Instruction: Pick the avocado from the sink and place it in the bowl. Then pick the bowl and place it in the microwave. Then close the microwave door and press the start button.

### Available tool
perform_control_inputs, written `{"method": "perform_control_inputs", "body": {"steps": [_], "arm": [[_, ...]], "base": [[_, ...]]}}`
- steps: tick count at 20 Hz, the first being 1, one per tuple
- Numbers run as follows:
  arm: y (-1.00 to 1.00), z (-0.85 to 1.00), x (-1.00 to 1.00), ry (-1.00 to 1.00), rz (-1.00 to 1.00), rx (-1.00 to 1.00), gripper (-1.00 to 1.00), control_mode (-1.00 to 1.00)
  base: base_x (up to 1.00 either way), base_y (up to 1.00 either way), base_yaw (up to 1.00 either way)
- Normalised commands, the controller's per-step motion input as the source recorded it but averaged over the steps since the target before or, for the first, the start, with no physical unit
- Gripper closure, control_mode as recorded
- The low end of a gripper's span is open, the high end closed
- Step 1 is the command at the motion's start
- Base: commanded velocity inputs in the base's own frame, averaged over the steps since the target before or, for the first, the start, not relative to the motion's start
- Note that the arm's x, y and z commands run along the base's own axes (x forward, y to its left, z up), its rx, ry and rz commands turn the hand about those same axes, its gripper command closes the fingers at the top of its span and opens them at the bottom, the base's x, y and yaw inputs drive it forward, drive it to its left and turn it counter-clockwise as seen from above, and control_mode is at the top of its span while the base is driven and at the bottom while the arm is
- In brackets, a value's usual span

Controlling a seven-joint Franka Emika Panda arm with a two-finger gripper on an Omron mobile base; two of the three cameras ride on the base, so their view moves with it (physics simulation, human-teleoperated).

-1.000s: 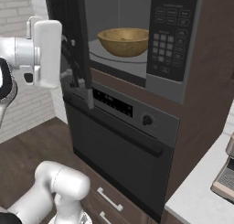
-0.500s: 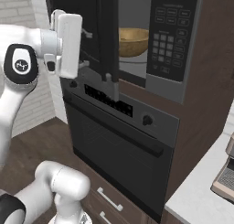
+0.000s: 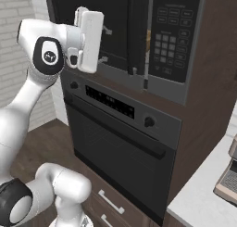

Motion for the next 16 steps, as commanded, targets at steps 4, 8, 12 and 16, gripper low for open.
{"method": "perform_control_inputs", "body": {"steps": [4,8,12,16], "arm": [[-0.18,-0.16,0.65,0.0,0.0,0.0,-1.0,-1.0],[-0.1,-0.2,0.73,0.0,0.0,0.0,-1.0,-1.0],[-0.04,-0.18,0.83,0.0,0.0,0.0,-1.0,-1.0],[0.02,-0.24,0.24,0.0,0.0,0.0,-1.0,-1.0]], "base": [[0.0,0.0,0.0],[0.0,0.0,0.0],[0.0,0.0,0.0],[0.0,0.0,0.0]]}}
